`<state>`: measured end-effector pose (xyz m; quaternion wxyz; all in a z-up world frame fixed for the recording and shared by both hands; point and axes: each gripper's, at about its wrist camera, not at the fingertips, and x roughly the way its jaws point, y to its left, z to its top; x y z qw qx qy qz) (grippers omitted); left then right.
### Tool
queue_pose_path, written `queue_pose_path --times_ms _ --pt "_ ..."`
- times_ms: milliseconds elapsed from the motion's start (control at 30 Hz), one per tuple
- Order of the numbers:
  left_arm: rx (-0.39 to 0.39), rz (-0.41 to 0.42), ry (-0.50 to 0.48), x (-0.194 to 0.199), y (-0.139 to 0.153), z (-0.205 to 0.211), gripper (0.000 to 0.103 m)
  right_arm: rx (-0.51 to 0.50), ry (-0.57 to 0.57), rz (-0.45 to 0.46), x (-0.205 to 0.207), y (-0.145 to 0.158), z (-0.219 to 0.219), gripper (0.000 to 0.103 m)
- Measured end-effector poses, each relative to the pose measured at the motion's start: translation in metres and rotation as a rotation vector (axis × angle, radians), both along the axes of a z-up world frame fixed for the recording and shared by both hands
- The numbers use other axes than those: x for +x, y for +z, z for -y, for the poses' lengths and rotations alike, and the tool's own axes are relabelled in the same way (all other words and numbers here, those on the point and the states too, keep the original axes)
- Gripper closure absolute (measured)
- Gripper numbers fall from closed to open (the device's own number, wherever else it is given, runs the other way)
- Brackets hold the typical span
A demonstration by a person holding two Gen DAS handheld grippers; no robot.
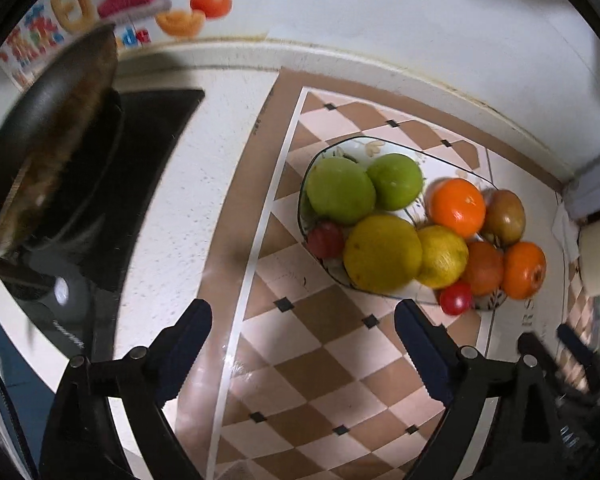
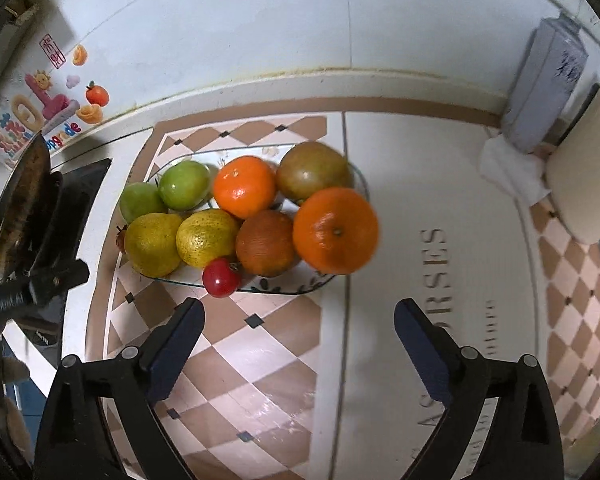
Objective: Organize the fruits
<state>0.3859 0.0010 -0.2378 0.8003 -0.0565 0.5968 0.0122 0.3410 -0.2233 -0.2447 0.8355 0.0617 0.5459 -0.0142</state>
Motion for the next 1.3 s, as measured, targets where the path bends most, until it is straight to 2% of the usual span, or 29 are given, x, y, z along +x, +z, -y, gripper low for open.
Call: queue_pose_path --times_ms 300,500,633,1000,1300 --pt "0.028 0.136 -0.052 -0.049 0.054 0.012 0.009 -0.031 -0.027 0.097 -0.054 0.067 -0.003 0.005" --pt "0.061 0.235 -0.096 -0.103 0.095 0.014 0.009 -0.042 -0.05 0.174 -0.108 0.114 -0.012 0.002" --pt "0.051 0.298 -0.116 -0.141 0.123 0.009 0.009 -0.067 -0.053 0.223 -0.148 0.142 -0.025 0.002" --pt "0.033 0.405 -0.148 -0.228 0.179 -0.009 0.009 -0.079 -0.05 0.323 -0.253 0.211 -0.049 0.002" --pt "0.044 0.46 -0.14 -0.271 0.21 -0.008 0.009 -0.072 -0.017 0.382 -0.3 0.253 -0.053 0.001"
